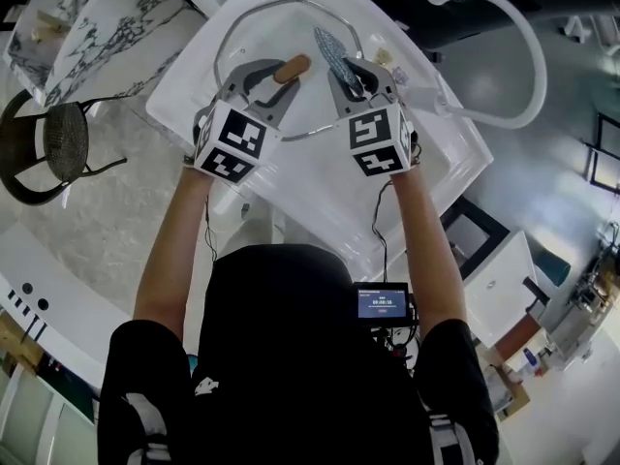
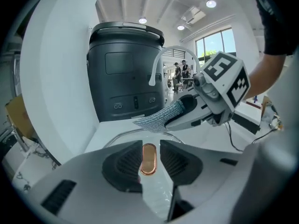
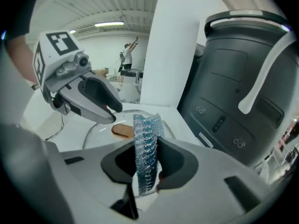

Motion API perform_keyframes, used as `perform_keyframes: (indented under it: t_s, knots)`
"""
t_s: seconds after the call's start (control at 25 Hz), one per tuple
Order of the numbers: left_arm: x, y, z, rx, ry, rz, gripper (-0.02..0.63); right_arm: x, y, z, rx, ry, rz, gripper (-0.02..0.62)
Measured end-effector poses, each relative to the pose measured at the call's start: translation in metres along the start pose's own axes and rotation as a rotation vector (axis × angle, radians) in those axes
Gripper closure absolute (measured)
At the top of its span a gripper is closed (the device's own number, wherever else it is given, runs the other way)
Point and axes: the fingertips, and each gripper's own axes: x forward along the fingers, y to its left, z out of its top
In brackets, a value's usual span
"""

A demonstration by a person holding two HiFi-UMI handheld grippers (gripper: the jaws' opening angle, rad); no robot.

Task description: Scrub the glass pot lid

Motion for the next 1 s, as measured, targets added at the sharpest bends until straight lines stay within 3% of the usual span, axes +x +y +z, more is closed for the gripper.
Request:
perform_keyframes:
  t_s: [0.12,0.32,0.6,0.84,1.0]
  knots:
    - [-0.014,-0.004,0.011,0.004,-0.019,0.004,0.515,-0.021,0.0,0.01,0.096,-0.049,-0.003,0.518]
    - [-0.042,-0.011,0.032,-0.009,-0.071,0.018,0.556,-0.058,0.0,0.032,0.167,-0.125,-0.027,0.518]
    - [-0.092,-0.019,0.066,-0.03,-0.174,0.044,0.582,-0.111,0.012,0.073,0.197,-0.246,-0.06,0.518]
    - [-0.132,-0.028,0.088,-0.033,-0.24,0.079,0.591,-0.159,0.028,0.103,0.14,-0.313,-0.109,0.518]
    - [-0.156,-0.036,0.111,-0.038,-0.298,0.082,0.594,-0.187,0.033,0.123,0.19,-0.386,-0.102,0.518]
